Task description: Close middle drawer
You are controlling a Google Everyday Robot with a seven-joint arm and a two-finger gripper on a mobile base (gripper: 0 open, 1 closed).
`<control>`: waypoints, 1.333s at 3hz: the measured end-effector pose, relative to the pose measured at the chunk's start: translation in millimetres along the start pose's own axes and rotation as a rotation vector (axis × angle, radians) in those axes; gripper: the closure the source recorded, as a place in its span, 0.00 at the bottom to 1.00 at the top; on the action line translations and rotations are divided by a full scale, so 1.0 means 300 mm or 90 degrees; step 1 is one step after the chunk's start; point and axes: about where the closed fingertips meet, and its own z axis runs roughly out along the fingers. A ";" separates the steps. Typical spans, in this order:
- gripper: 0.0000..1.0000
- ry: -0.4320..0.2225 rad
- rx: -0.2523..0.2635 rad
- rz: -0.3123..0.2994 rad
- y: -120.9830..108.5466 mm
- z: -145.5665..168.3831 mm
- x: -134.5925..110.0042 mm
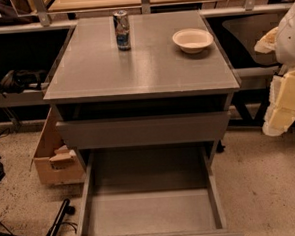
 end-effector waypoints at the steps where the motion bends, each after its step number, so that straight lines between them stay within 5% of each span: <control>1: 0.00 0.000 0.000 0.000 0.000 0.000 0.000; 2: 0.00 0.046 -0.005 0.012 0.012 0.053 0.031; 4: 0.00 0.087 0.032 0.000 0.198 0.253 0.079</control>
Offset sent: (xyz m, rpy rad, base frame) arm -0.0036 -0.0174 -0.0532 -0.1699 0.1069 -0.0923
